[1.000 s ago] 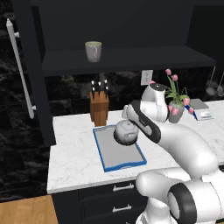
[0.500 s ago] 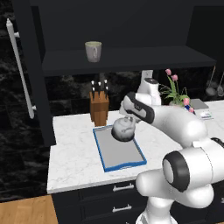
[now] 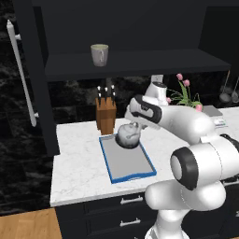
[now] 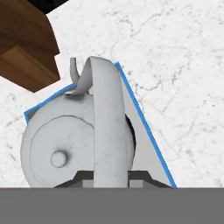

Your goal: Pick the kettle from the counter and place it on the tray. Then pick the mug from the cabinet and place it on the tray. Then close the cabinet doors.

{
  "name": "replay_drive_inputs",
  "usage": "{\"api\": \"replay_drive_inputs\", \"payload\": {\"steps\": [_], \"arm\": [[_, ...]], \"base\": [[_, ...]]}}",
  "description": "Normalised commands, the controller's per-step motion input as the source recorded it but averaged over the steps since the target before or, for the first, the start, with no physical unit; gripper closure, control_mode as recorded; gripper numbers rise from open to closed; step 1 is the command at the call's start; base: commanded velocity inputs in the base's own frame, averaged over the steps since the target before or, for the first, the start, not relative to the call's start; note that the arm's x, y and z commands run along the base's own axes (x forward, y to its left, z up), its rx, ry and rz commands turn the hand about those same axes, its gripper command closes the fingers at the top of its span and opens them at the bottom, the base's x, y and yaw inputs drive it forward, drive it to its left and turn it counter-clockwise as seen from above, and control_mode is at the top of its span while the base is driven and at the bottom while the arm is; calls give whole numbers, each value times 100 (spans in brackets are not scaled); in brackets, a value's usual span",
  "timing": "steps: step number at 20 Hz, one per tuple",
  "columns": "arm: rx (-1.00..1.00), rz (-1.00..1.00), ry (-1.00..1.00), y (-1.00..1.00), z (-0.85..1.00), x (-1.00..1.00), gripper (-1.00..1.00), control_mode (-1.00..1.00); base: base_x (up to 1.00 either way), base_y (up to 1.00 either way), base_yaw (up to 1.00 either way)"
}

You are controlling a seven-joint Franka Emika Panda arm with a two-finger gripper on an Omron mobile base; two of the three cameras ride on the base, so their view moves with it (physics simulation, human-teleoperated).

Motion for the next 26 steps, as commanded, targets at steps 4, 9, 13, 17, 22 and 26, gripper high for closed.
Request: {"api": "replay_drive_inputs", "payload": {"steps": [4,9,13,17,22,26], "arm": [[2,0,0,12,-1,17,100,-100],[1,0,0,8,-6,8,100,-100],[0,0,0,2,-5,-29,100,-100],[0,0,0,0,-3,-40,100,-100],[0,0,0,3,-12,3,100,-100],[0,0,0,9,-19,20,100,-100]], "base": [[0,0,0],[0,0,0],[0,0,0],[0,0,0],[0,0,0],[0,0,0]]}}
